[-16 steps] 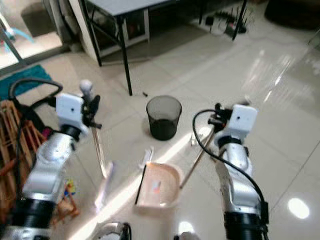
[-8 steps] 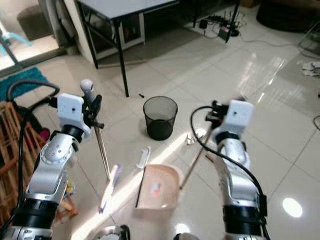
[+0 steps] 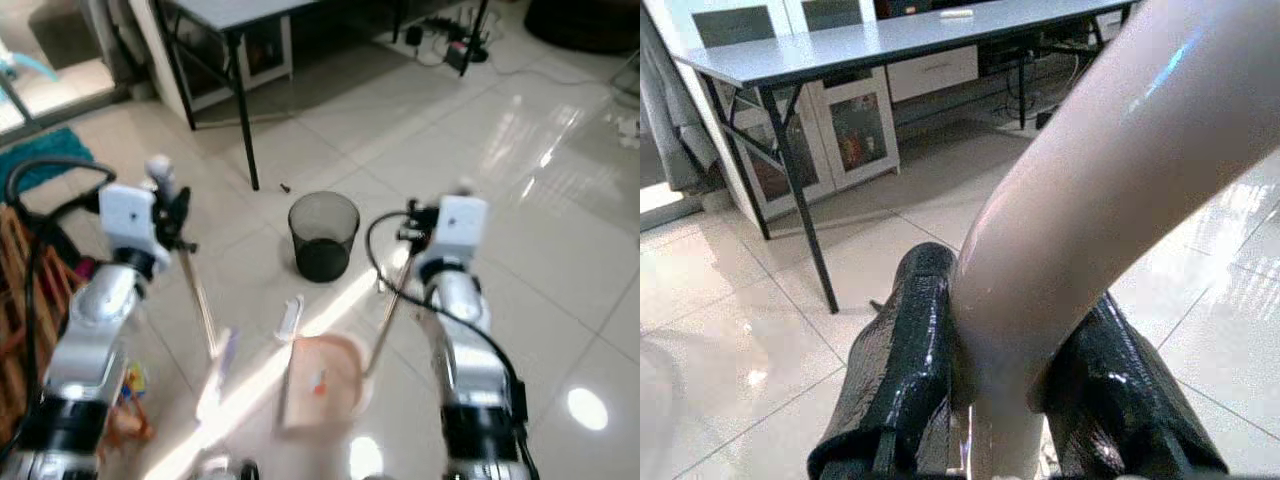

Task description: Sweep floor

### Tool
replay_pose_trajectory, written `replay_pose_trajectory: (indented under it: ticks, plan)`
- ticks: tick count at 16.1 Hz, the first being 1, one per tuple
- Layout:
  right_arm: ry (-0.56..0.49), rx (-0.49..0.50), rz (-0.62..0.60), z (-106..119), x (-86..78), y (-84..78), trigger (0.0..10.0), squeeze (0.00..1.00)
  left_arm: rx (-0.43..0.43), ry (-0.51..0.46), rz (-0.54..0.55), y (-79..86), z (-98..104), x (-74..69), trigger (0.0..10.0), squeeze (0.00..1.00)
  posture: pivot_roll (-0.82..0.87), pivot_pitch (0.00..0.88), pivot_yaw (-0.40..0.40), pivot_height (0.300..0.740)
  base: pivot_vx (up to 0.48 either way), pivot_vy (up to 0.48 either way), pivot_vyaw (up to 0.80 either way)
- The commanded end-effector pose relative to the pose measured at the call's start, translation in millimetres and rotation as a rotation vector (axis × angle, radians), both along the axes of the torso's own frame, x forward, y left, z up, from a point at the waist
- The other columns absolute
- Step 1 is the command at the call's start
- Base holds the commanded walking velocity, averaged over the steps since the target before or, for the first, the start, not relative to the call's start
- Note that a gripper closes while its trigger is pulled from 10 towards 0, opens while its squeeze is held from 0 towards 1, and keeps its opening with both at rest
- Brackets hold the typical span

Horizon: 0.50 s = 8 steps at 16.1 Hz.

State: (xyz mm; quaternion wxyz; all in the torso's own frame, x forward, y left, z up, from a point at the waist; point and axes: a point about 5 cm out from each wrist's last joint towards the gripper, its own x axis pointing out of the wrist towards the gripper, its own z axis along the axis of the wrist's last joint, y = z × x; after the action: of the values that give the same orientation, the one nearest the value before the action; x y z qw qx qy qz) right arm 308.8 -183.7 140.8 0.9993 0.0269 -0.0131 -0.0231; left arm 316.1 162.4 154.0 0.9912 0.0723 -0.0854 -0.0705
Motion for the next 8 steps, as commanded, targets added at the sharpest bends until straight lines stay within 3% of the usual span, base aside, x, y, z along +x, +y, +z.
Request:
replay_pose_trajectory:
  ticks: [1, 2, 8]
  plan:
    - [-0.02, -0.008, -0.007, 6, 2.3, -0.8, 10.0, 0.0, 0.005, -0.035, 0.002, 1.6, 6, -1.3, 10.0, 0.0, 0.03, 0.082, 0.036, 0.74, 0.431, 0.0, 0.8]
    - [-0.024, 0.01, -0.022, 5, 2.0, -2.3, 10.0, 0.0, 0.007, -0.037, 0.0, 1.7, 7, -1.0, 10.0, 0.0, 0.03, 0.08, 0.038, 0.74, 0.428, 0.0, 0.51]
    - [-0.024, 0.054, -0.072, 2, -2.8, -11.1, 10.0, 0.0, 0.022, -0.034, -0.017, 1.5, 7, 0.9, 10.0, 0.0, 0.02, 0.082, 0.048, 0.74, 0.43, 0.0, 0.0]
